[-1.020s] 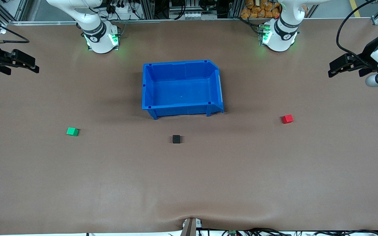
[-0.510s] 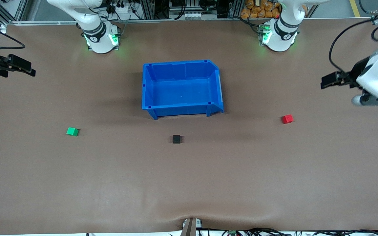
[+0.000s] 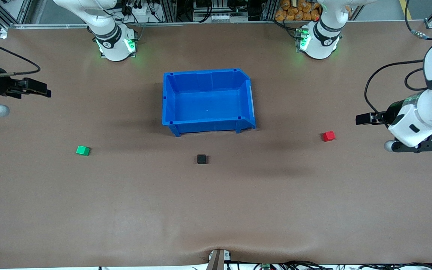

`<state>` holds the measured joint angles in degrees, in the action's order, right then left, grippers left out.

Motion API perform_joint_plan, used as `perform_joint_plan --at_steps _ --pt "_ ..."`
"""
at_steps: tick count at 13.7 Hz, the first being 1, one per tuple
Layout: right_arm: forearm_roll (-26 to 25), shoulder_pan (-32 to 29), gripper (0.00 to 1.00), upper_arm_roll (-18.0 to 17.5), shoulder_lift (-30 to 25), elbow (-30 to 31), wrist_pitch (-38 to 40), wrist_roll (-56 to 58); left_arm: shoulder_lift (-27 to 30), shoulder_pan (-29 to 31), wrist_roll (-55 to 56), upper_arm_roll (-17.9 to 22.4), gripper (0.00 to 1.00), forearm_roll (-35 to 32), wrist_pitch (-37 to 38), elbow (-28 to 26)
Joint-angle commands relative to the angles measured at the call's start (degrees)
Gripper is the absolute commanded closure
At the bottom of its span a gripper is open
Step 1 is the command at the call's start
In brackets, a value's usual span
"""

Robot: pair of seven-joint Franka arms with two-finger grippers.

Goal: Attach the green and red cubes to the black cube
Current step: 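Move the right gripper to the green cube while the left gripper reaches the red cube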

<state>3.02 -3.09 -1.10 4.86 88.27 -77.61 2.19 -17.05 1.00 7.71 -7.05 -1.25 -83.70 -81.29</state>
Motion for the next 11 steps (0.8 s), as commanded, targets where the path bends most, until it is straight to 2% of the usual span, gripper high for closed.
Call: perform_joint_plan --at_steps 1,4,7,9,11 --pt "0.4 -0.1 0.0 -0.1 5.8 -1.0 0.4 0.1 -2.3 0.4 0.5 0.0 0.0 -1.3 -0.4 1.1" --pt "1.3 -1.5 0.0 0.0 11.9 -4.8 0.4 0.0 -6.0 0.5 -0.4 0.2 0.0 -1.7 -2.3 1.2" --pt "1.9 -5.3 0.0 0.0 15.6 -4.3 -1.1 0.4 -8.9 0.9 -0.3 0.2 0.0 -3.4 -5.7 1.0" --pt "1.8 -6.8 0.0 0.0 16.1 -0.8 -5.8 0.4 -11.6 1.7 -0.4 0.2 0.0 -3.7 -9.0 0.3" --pt "1.5 -7.6 0.0 0.0 15.5 5.6 -11.9 0.4 -13.2 3.1 -0.4 0.1 0.0 -3.7 -12.8 -1.9"
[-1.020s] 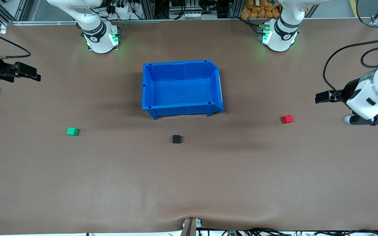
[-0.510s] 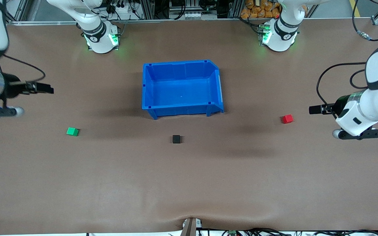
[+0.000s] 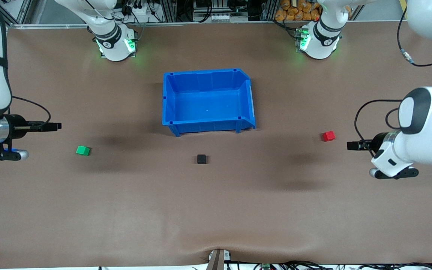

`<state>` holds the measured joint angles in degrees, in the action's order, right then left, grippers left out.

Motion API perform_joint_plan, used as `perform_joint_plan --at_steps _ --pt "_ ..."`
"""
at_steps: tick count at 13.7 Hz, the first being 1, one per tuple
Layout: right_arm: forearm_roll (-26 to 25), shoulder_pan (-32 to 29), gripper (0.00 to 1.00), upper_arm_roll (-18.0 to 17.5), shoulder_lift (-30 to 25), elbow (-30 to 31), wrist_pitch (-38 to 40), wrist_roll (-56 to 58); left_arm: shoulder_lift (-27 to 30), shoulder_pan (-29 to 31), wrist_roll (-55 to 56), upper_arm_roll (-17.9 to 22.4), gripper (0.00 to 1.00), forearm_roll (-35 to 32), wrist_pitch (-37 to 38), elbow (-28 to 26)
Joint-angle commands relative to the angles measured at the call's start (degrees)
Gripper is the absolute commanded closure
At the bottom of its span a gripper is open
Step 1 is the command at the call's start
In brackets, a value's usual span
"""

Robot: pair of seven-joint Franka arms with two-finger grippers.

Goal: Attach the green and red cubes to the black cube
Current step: 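Move the right gripper to the green cube while the left gripper reaches the red cube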

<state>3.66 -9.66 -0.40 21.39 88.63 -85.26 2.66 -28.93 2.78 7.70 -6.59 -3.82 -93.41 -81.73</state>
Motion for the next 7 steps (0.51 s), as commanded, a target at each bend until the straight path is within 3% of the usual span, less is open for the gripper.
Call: perform_joint_plan --at_steps 1,7 --pt "0.7 -1.8 0.0 -0.6 -1.1 7.7 -6.7 -0.1 -1.3 1.4 -0.4 -0.3 0.0 -1.1 -5.5 -3.8" --pt "0.1 -2.1 0.0 -0.5 -2.1 22.0 -26.4 -0.3 -2.0 1.0 0.7 -0.4 0.0 -0.8 -20.2 -16.0"
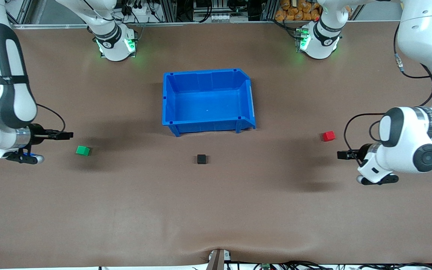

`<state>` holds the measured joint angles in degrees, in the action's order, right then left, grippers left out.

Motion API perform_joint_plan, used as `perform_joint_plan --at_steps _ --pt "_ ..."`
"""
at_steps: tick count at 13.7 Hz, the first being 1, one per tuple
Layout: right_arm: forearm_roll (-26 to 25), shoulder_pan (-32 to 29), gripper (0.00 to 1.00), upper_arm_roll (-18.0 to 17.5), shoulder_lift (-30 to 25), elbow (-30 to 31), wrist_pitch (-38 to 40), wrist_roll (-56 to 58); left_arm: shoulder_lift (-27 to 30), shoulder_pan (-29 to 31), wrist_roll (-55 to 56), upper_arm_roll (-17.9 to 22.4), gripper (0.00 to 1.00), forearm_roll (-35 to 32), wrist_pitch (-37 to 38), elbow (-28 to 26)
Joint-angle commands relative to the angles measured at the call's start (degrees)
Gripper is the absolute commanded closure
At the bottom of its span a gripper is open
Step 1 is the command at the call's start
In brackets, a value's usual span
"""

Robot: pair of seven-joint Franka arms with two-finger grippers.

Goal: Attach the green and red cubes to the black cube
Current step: 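Move the right gripper to the green cube while the left gripper reaches the red cube, then lower and close the right gripper on green while the left grips red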

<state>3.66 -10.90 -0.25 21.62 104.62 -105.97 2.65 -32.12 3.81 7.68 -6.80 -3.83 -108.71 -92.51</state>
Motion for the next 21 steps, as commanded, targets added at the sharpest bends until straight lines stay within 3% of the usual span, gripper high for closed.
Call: perform_joint_plan --at_steps 1,5,12,18,19,21 --pt "0.1 -0.9 0.0 -0.5 -2.3 8.7 -10.1 -0.5 1.3 0.1 0.8 -0.2 0.0 -0.7 -7.2 -7.3" --pt "0.1 -0.2 0.0 -0.4 -1.7 16.3 -24.4 -4.4 1.3 0.2 2.0 -0.3 0.0 -0.2 -10.1 -11.9" --pt "-0.1 -0.5 0.0 -0.3 4.9 12.3 -30.7 -5.5 2.3 0.4 2.2 -0.5 0.0 -0.1 -12.6 -18.0" --pt "0.0 -0.2 0.0 -0.4 7.9 11.0 -33.1 -6.2 3.1 1.6 2.2 -0.7 0.34 0.1 -12.6 -19.6" --pt "0.0 -0.3 0.0 -0.4 7.9 11.0 -33.0 -6.1 3.1 1.6 2.2 -0.7 0.37 0.1 -12.6 -19.6" --pt "0.1 -0.3 0.0 -0.4 7.9 11.0 -32.9 -6.2 2.9 1.6 2.2 -0.8 0.34 0.2 -12.6 -19.4"
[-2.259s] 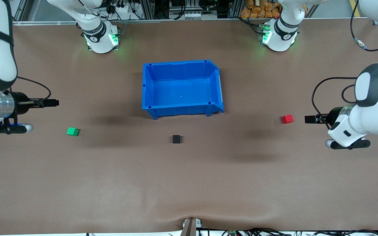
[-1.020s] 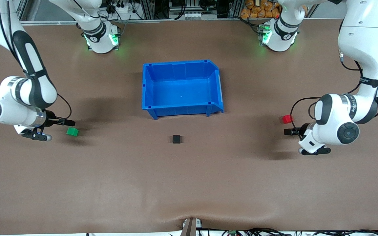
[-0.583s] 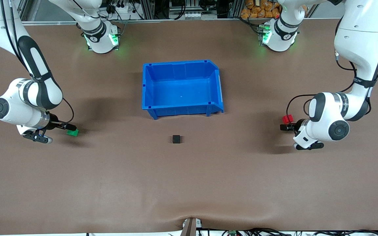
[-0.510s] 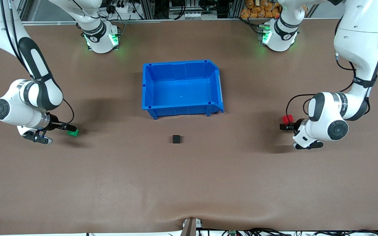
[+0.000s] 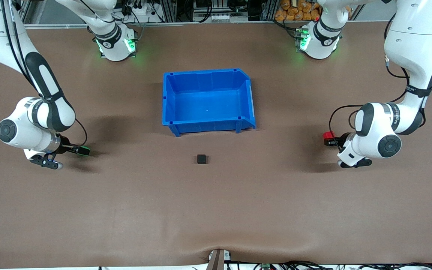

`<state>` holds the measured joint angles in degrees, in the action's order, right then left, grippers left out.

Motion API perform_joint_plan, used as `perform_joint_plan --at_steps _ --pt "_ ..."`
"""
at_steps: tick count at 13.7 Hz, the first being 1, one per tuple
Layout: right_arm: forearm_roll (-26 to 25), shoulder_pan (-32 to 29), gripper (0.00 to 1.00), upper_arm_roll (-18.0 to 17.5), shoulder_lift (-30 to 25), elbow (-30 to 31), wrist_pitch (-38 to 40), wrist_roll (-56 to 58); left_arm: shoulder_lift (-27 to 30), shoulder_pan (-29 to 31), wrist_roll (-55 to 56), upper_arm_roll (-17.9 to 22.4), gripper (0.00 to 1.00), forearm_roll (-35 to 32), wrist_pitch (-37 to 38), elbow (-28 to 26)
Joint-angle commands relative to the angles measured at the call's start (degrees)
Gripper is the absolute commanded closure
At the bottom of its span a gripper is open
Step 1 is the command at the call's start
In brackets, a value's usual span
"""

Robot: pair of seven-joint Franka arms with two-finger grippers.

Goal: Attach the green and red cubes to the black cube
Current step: 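Lower and close the right gripper on green while the left grips red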

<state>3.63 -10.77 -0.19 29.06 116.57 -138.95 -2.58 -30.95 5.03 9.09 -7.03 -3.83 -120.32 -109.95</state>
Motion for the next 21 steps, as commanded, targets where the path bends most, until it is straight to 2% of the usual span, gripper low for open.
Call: perform_joint_plan --at_steps 1,3,4,5,6,8,14,15,16,17,21 --pt "0.2 -0.4 0.07 -0.4 0.5 -0.9 0.3 -1.2 1.6 0.2 0.8 -0.7 0.31 0.3 -1.0 -1.9" --pt "0.2 0.0 0.5 -0.4 0.4 -0.7 0.7 -3.1 1.5 -0.2 0.8 -0.7 0.21 1.8 -1.0 -1.7" --pt "0.2 0.0 0.76 -0.4 0.4 -0.6 0.8 -3.9 1.3 -0.2 0.8 -0.8 0.21 2.0 -1.0 -1.8" --pt "0.2 0.0 0.92 -0.4 0.4 -0.6 0.8 -3.9 1.3 -0.2 0.8 -0.8 0.22 2.0 -1.0 -1.9" --pt "0.2 -0.1 1.0 -0.4 0.4 -0.6 0.8 -3.9 1.3 0.1 0.8 -0.7 0.25 2.0 -1.0 -2.0" --pt "0.2 -0.1 1.0 -0.5 0.4 -0.4 0.9 -3.9 1.2 0.3 0.6 -0.7 0.31 2.0 -1.0 -2.2" --pt "0.2 -0.1 1.0 -0.4 0.3 -0.3 0.9 -3.9 0.7 0.5 0.6 -0.8 0.66 2.0 -1.0 -2.5" --pt "0.2 -0.1 1.0 -0.4 0.4 -0.3 1.0 -3.8 0.7 0.4 0.6 -0.8 0.77 2.4 -1.0 -2.5" --pt "0.2 -0.1 1.0 -0.4 0.3 -0.4 1.1 -3.8 0.7 0.5 0.6 -0.8 0.96 2.8 -0.9 -2.4" --pt "0.2 -0.1 1.0 -0.4 0.3 -0.4 1.2 -3.7 0.7 0.8 0.3 -0.7 1.0 2.8 -0.5 -1.7" --pt "0.2 -0.1 1.0 -0.4 0.1 -0.4 1.3 -3.4 0.4 0.3 0.2 -0.6 1.0 2.8 4.5 3.9"
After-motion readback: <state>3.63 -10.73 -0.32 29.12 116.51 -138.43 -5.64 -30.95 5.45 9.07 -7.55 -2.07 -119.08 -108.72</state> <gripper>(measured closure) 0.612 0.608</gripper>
